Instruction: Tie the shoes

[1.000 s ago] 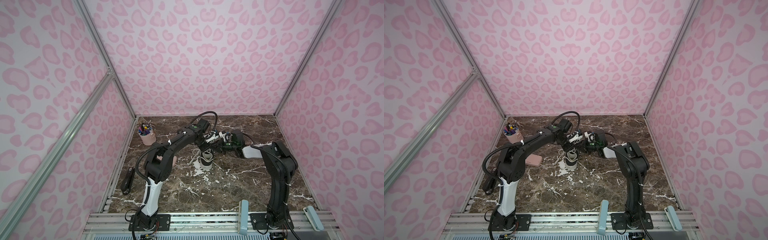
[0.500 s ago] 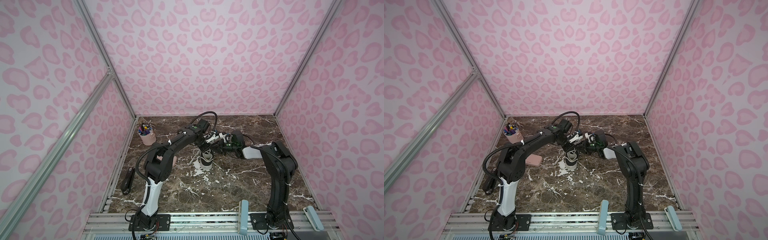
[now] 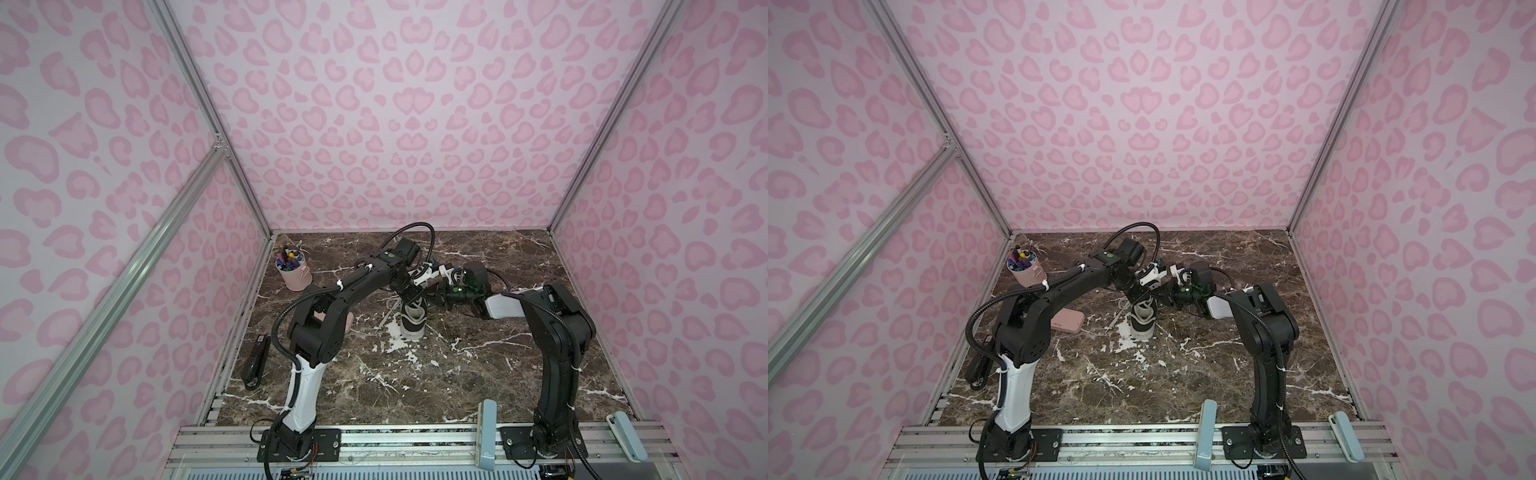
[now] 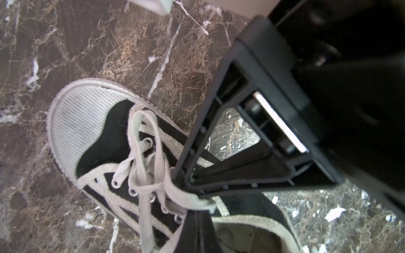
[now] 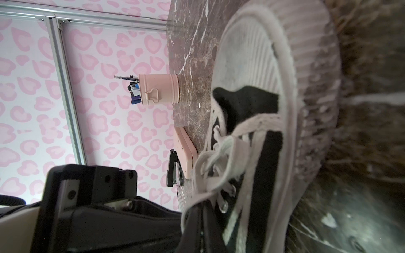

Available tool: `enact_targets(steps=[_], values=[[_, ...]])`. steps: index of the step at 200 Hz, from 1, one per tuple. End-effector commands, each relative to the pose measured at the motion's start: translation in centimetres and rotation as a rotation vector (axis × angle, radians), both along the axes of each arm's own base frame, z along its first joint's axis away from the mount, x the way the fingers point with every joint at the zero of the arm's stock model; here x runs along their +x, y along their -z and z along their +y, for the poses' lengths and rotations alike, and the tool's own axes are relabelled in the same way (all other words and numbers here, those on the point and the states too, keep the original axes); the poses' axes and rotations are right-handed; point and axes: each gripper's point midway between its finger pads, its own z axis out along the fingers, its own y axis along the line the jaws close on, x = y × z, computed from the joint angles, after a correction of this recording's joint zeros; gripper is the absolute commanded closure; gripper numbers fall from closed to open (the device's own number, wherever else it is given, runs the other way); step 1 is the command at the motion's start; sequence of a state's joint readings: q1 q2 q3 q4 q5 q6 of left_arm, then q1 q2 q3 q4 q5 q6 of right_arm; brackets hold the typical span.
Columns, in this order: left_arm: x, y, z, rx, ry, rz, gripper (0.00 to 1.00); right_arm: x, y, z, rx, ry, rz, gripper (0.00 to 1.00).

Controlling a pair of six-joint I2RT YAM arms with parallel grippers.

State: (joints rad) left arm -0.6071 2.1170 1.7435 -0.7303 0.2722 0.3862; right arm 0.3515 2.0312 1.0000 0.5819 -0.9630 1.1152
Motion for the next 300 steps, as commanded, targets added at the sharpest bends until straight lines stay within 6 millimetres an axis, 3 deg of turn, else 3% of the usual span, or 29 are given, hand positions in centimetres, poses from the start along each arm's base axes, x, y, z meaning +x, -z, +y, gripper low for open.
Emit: enact_targets(steps=[1, 70, 113, 118, 147, 210, 300], values=[[0.2, -0.4, 0.0, -0.005, -0.01, -0.01, 0.95, -0.1, 0.0, -0.1, 0.005, -0.001, -0.018, 0.97], [1.7, -2.7, 1.2, -0.047, -0.077, -0.045, 0.68, -0.2, 0.5, -0.4, -0.033, 0.002, -0.023, 1.0], [2.6, -4.0, 1.7, -0.087, -0.122, -0.061, 0.65, -0.2, 0.5, -0.3, -0.032, 0.0, -0.032, 1.0], [2.8, -4.1, 1.7, -0.092, -0.133, -0.061, 0.6, -0.1, 0.4, -0.3, -0.032, -0.001, -0.036, 1.0], [3.8, -4.2, 1.2, -0.139, -0.189, -0.027, 0.55, -0.2, 0.1, -0.3, -0.032, -0.01, -0.065, 1.0], [5.4, -3.2, -0.2, -0.207, -0.265, 0.063, 0.47, -0.5, 1.1, -0.2, -0.058, -0.026, -0.086, 1.0], [5.9, -0.2, -1.4, -0.125, -0.297, 0.041, 0.49, -0.8, 2.3, -0.5, -0.044, -0.004, -0.064, 1.0]])
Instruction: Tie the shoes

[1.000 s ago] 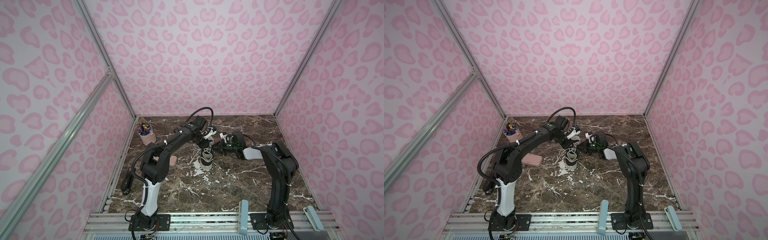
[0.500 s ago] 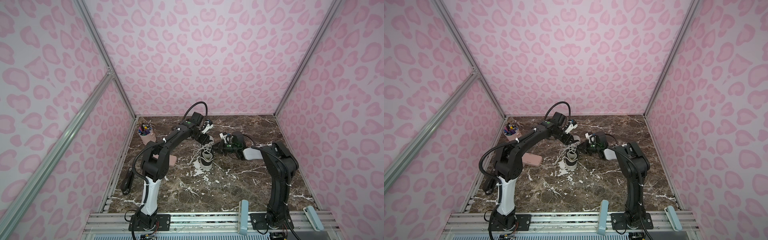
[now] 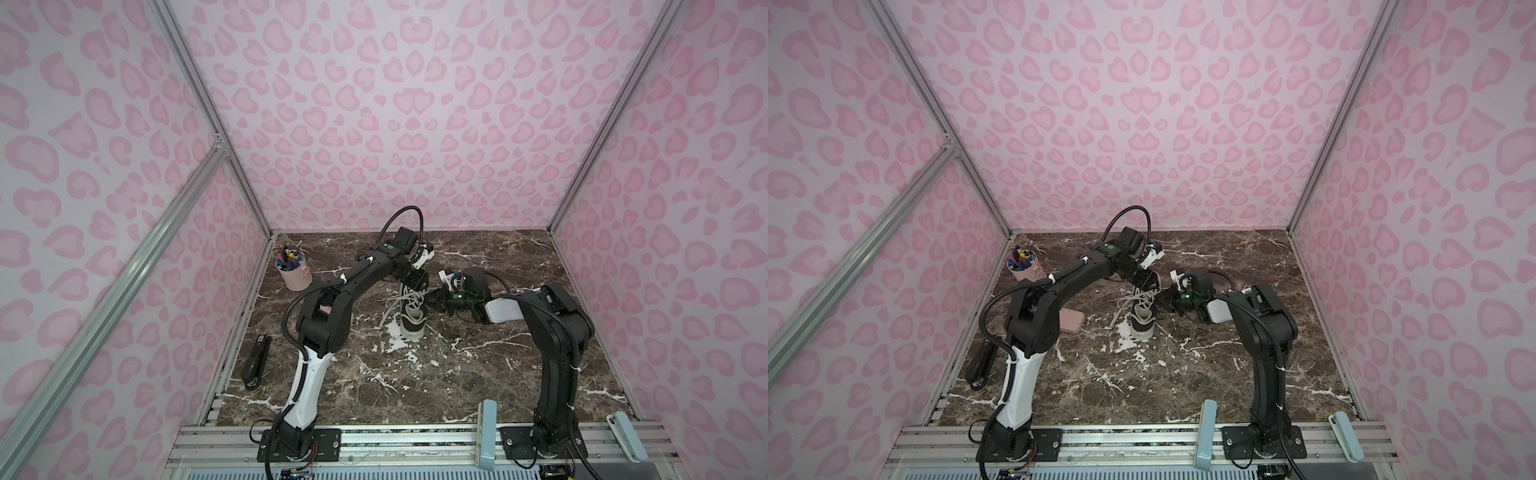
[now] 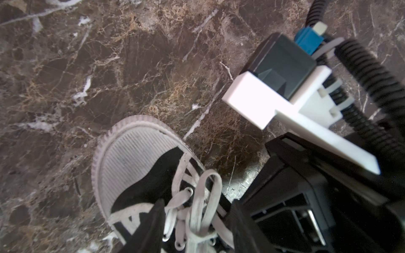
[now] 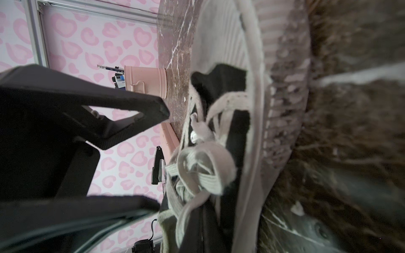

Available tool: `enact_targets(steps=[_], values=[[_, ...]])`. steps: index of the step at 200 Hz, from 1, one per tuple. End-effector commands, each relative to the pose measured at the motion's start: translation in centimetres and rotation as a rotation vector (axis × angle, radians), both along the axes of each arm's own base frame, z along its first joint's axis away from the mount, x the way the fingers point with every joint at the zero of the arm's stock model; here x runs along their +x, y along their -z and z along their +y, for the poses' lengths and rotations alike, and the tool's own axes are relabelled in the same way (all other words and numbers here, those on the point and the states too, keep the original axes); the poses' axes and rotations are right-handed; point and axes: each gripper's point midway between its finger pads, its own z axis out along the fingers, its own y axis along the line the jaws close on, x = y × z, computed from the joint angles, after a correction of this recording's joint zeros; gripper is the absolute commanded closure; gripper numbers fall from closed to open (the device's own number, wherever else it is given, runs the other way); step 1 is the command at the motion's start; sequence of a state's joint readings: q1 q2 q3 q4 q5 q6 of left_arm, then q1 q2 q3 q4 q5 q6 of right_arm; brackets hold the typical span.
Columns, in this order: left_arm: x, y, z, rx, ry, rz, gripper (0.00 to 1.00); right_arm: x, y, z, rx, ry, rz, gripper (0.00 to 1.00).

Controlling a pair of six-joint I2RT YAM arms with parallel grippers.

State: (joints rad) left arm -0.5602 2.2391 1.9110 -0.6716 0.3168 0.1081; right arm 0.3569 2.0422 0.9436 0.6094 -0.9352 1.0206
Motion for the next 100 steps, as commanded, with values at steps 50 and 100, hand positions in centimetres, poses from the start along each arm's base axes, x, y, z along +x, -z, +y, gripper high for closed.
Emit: enact_targets(steps=[50, 100], values=[[1.0, 1.0, -0.7, 0.03, -0.036, -0.043, 0.51, 0.2, 0.1, -0.2, 0.012, 0.01, -0.014, 1.0], [1.0, 1.6, -2.0, 0.017, -0.026, -0.045, 0.53, 0.2, 0.1, -0.3, 0.017, 0.012, -0.013, 1.0]])
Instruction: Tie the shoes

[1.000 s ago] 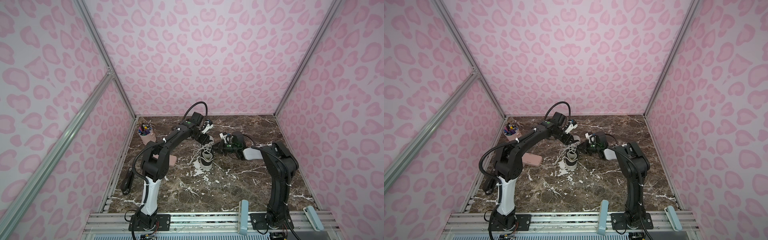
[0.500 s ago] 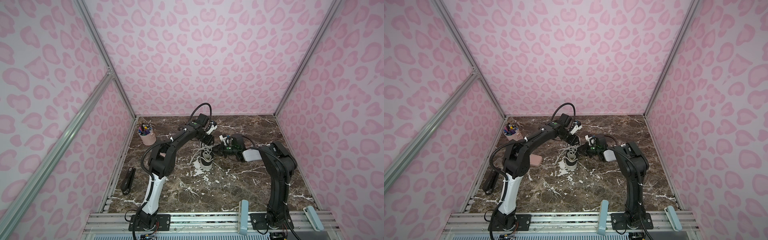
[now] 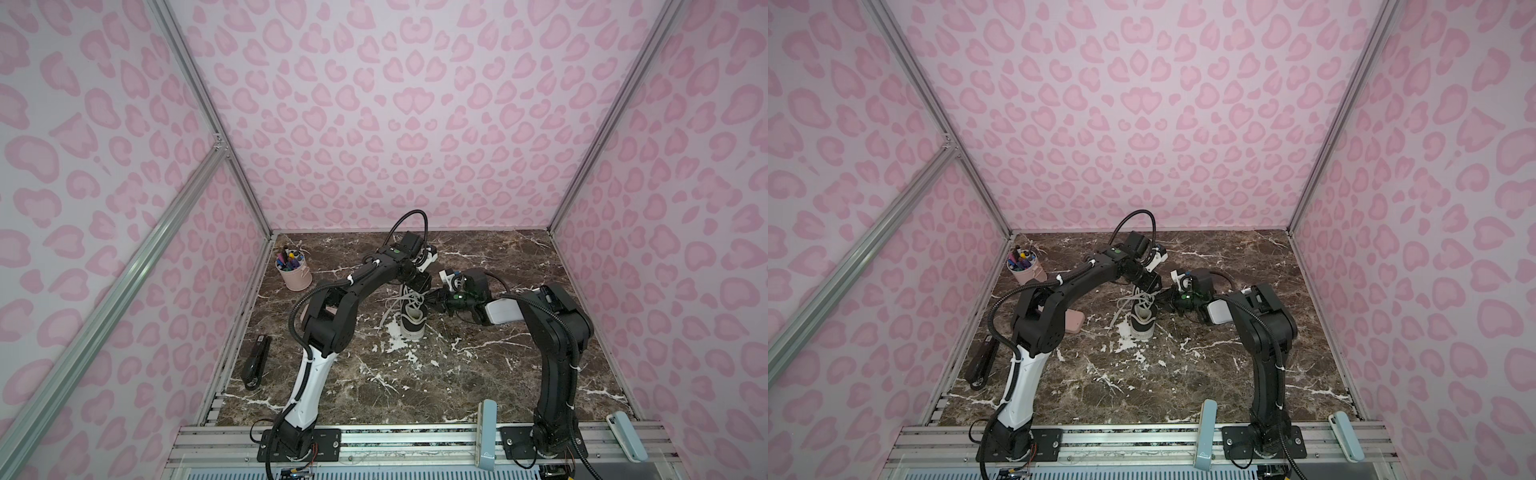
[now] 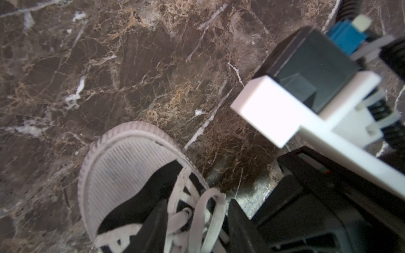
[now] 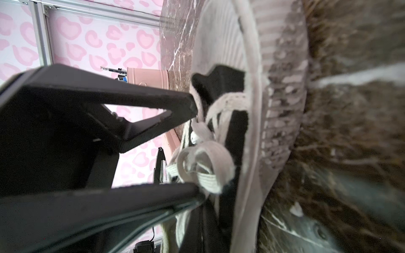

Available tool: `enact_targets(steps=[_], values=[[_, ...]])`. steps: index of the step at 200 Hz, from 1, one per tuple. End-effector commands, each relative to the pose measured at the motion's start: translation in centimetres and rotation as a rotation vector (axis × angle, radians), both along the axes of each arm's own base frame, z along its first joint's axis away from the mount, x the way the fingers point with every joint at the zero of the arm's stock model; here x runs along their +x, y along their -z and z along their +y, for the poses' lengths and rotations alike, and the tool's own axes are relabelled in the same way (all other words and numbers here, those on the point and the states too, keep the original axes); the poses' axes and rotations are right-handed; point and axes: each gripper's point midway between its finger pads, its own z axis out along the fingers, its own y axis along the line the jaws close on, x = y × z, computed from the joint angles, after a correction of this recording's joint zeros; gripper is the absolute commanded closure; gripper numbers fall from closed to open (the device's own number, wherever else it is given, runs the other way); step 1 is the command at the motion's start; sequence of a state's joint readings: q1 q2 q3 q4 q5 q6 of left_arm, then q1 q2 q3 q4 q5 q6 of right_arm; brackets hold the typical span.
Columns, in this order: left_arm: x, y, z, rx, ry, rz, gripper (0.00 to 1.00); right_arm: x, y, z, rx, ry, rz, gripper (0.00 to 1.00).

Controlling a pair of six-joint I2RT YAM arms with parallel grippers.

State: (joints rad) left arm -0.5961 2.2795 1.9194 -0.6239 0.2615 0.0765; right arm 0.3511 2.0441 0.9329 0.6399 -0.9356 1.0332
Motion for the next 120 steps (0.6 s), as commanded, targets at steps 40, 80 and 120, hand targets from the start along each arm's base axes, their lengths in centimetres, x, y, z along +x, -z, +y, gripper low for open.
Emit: enact_targets(steps=[40, 80, 120], values=[[1.2, 0.7, -1.1, 0.005, -0.033, -0.041, 0.55, 0.0, 0.1, 0.0, 0.01, 0.0, -0.008, 1.0], [1.3, 1.1, -1.4, 0.028, -0.044, -0.073, 0.61, 0.0, 0.2, 0.0, 0.011, 0.001, -0.005, 1.0], [1.3, 0.8, -1.1, 0.04, -0.045, -0.083, 0.81, 0.0, 0.0, 0.0, 0.013, -0.001, -0.007, 1.0]])
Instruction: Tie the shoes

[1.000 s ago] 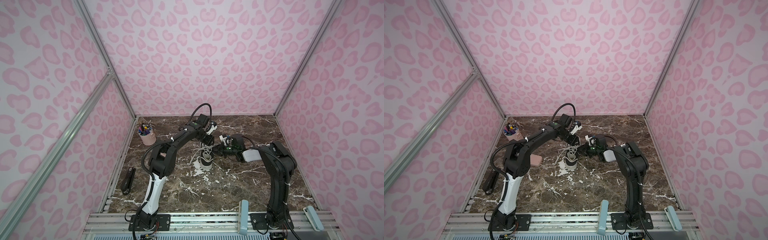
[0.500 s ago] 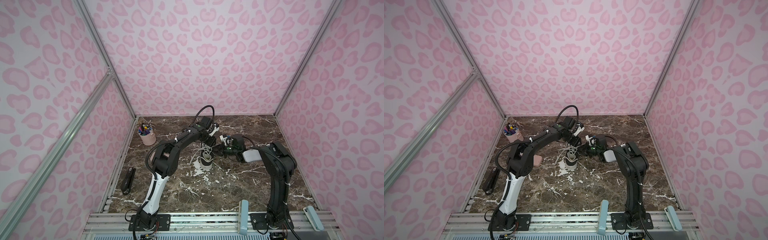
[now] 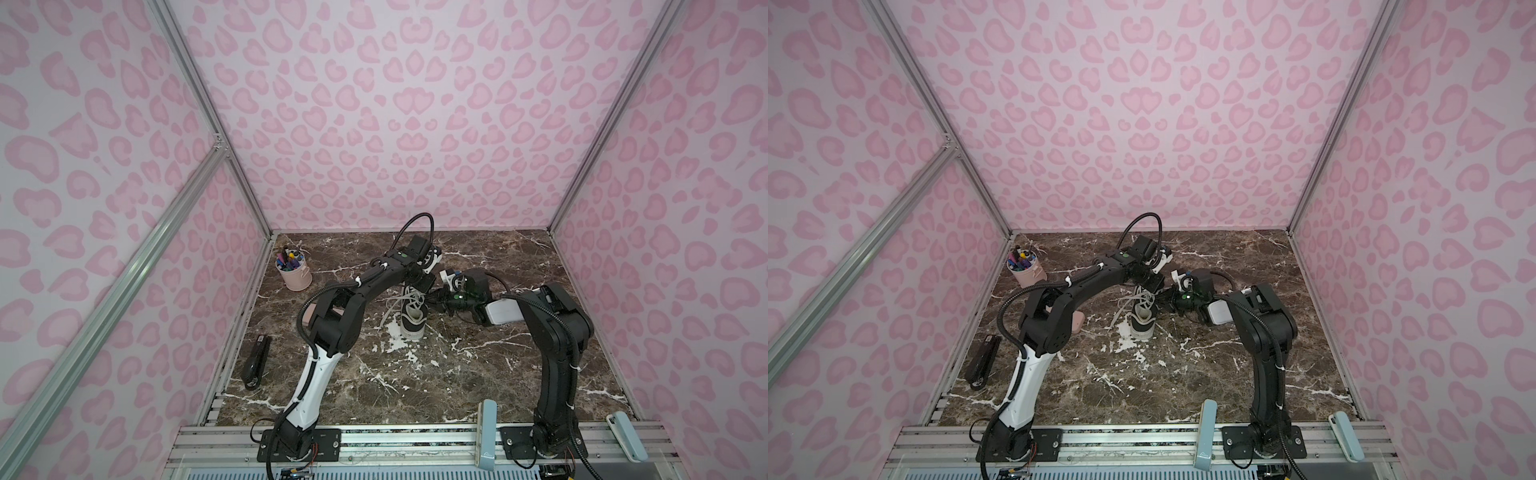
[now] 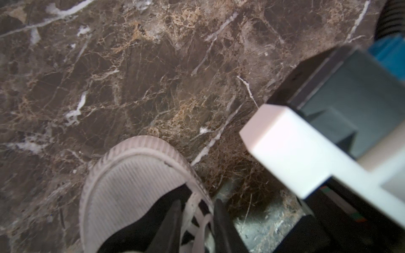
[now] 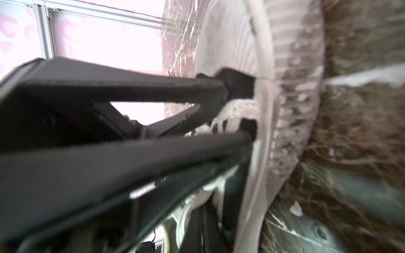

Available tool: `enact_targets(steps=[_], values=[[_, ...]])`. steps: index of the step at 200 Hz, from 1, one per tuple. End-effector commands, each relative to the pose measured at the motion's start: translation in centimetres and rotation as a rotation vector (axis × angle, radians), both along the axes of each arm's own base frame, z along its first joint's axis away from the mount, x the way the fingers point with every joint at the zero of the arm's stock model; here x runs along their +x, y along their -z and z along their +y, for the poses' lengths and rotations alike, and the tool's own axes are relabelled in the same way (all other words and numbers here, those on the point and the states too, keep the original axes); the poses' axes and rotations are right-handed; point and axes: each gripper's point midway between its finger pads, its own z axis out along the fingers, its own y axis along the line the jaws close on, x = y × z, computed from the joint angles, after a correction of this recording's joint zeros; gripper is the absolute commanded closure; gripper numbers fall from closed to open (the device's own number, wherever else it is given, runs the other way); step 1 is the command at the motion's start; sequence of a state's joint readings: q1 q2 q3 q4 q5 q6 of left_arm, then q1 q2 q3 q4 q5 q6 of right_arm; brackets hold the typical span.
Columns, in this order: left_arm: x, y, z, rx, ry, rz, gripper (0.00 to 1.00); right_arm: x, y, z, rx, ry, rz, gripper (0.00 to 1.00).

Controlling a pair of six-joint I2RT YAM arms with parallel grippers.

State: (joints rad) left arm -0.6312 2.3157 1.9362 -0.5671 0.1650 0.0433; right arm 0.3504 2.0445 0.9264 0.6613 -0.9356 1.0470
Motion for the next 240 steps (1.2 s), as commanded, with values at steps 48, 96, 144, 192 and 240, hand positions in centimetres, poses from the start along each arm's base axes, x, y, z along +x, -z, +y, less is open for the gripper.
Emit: enact_targets(steps=[48, 96, 144, 192, 240], values=[[0.5, -2.1, 0.5, -0.025, -0.018, -0.05, 0.96, -0.1, -0.1, -0.1, 0.008, -0.001, -0.01, 1.0], [0.8, -3.6, 1.4, -0.054, -0.044, -0.065, 0.96, -0.2, -0.7, -0.2, 0.01, 0.001, -0.02, 1.0], [0.9, -4.7, 2.6, -0.071, -0.066, -0.078, 0.96, -0.5, -1.2, -0.3, 0.015, 0.0, -0.025, 1.0], [1.0, -5.1, 3.7, -0.07, -0.096, -0.076, 0.96, -0.9, -2.1, -0.1, 0.049, -0.012, -0.035, 1.0], [1.1, -5.4, 4.5, -0.07, -0.108, -0.076, 0.96, -1.4, -1.8, -0.4, 0.018, -0.019, -0.03, 1.0]])
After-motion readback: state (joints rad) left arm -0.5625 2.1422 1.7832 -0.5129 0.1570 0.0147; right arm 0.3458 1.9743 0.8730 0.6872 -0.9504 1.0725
